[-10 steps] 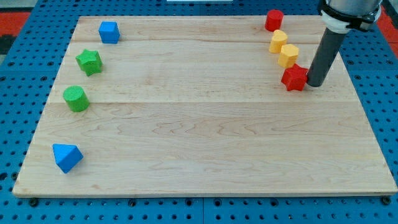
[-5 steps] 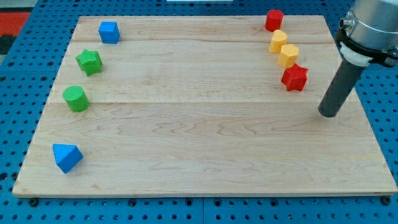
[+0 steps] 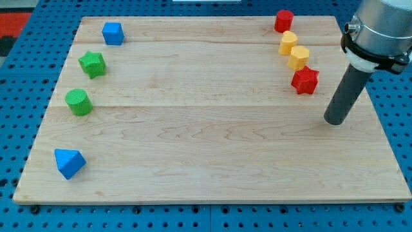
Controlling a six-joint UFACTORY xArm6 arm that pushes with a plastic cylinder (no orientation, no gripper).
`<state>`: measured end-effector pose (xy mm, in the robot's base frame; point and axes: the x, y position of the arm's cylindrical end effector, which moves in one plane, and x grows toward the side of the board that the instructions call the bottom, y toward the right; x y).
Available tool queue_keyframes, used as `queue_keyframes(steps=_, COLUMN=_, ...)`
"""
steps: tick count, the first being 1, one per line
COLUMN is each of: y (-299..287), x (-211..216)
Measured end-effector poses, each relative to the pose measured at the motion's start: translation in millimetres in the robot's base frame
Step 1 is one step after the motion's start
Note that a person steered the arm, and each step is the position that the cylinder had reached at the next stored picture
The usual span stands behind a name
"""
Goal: Adjust the red star in a vertical line
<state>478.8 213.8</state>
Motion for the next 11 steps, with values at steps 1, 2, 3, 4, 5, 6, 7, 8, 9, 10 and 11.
queue_keyframes(steps=1, y=-0.4, x=0.0)
queue_keyframes(steps=2, y=-0.8, x=0.0)
queue_keyframes(steps=3, y=-1.1, x=0.0)
queue_keyframes(steps=4, y=-1.2, x=0.0)
queue_keyframes(steps=5, y=-3.0, x=0.0)
queue_keyframes(steps=6, y=-3.7, x=-0.3)
queue_keyframes(steps=7, y=-4.2, x=-21.7)
queue_keyframes(steps=8, y=46.3, x=-62.5)
queue_keyframes(steps=9, y=73.1, x=-126.6)
queue_keyframes(steps=10, y=64.0, x=-226.5)
queue_keyframes(steps=11, y=48.2, x=-287.4)
